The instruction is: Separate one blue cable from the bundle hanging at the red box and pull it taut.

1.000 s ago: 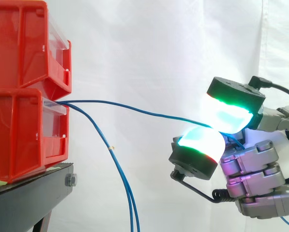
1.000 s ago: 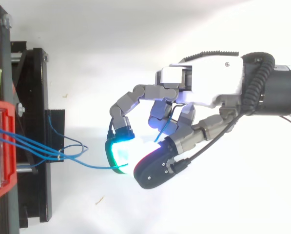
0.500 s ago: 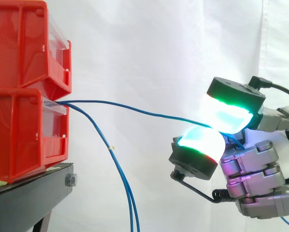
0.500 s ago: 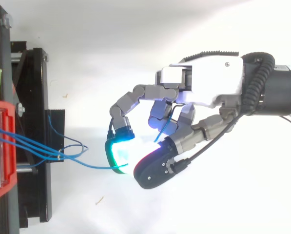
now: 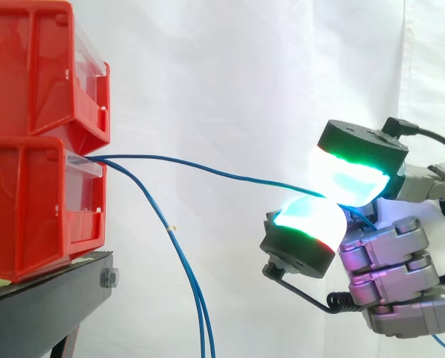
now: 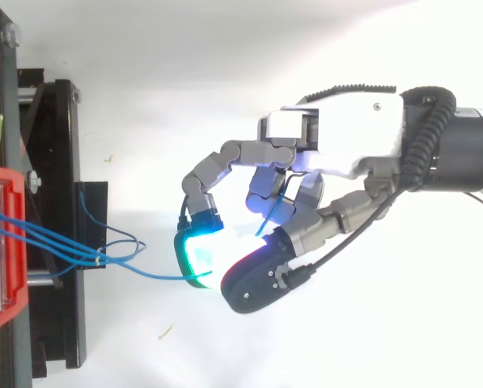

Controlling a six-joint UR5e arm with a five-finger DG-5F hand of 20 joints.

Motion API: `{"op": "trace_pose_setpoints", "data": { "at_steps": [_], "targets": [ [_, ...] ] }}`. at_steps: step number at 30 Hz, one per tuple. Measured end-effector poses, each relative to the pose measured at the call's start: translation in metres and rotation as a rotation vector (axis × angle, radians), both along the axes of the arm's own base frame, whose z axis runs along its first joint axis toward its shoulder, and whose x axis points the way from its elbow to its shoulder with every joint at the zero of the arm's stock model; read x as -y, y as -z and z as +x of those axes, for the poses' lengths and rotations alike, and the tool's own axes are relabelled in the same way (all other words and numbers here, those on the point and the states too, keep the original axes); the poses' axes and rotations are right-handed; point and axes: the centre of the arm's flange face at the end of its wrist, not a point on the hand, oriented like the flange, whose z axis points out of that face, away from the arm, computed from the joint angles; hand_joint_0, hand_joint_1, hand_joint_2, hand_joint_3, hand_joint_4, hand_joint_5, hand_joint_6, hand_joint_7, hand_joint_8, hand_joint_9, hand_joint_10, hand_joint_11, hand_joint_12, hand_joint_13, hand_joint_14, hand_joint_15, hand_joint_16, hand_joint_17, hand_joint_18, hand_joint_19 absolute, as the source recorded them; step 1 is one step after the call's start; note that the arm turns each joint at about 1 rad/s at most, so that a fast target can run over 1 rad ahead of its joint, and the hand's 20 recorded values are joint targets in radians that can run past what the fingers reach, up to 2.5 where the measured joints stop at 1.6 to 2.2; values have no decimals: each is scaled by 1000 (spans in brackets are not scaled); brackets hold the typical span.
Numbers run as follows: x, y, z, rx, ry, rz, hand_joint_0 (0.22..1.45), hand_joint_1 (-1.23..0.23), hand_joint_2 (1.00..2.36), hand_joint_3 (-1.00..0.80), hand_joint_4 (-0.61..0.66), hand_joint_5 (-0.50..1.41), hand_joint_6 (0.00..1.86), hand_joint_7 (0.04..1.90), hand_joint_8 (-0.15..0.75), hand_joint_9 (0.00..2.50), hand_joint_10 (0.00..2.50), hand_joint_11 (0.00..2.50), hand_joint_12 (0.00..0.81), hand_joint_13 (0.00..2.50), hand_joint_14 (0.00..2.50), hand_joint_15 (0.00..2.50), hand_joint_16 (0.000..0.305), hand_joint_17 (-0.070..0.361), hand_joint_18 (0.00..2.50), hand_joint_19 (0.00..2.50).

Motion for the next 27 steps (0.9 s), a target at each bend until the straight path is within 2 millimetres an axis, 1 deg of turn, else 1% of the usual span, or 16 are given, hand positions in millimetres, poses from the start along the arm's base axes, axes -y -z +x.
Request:
{"op": "trace_pose_setpoints", "data": {
  "at_steps": [6, 11, 12, 14, 24, 27],
  "targets": [
    [0, 0, 0, 0, 0, 0, 645, -757, 1006, 39, -197, -134, 888, 1169, 336, 1348, 2010, 1730, 378, 1319, 1923, 1689, 59, 134, 1524, 1172],
    [0, 0, 0, 0, 0, 0, 644, -757, 1006, 35, -187, -134, 889, 1159, 337, 1350, 2015, 1714, 380, 1331, 1907, 1688, 59, 132, 1520, 1190],
    [0, 0, 0, 0, 0, 0, 644, -757, 1006, 35, -184, -134, 888, 1159, 337, 1351, 2003, 1741, 380, 1333, 1904, 1693, 59, 132, 1520, 1195],
    [0, 0, 0, 0, 0, 0, 644, -756, 1006, 36, -182, -133, 888, 1158, 346, 1357, 2018, 1700, 380, 1335, 1904, 1696, 59, 132, 1528, 1201],
    [0, 0, 0, 0, 0, 0, 641, -758, 1006, 44, -188, -130, 886, 1172, 342, 1374, 1999, 1735, 373, 1344, 1926, 1687, 60, 135, 1536, 1199],
    [0, 0, 0, 0, 0, 0, 640, -758, 1004, 42, -181, -130, 885, 1175, 343, 1380, 1996, 1732, 383, 1355, 1926, 1709, 60, 135, 1538, 1211]
  ]
}}
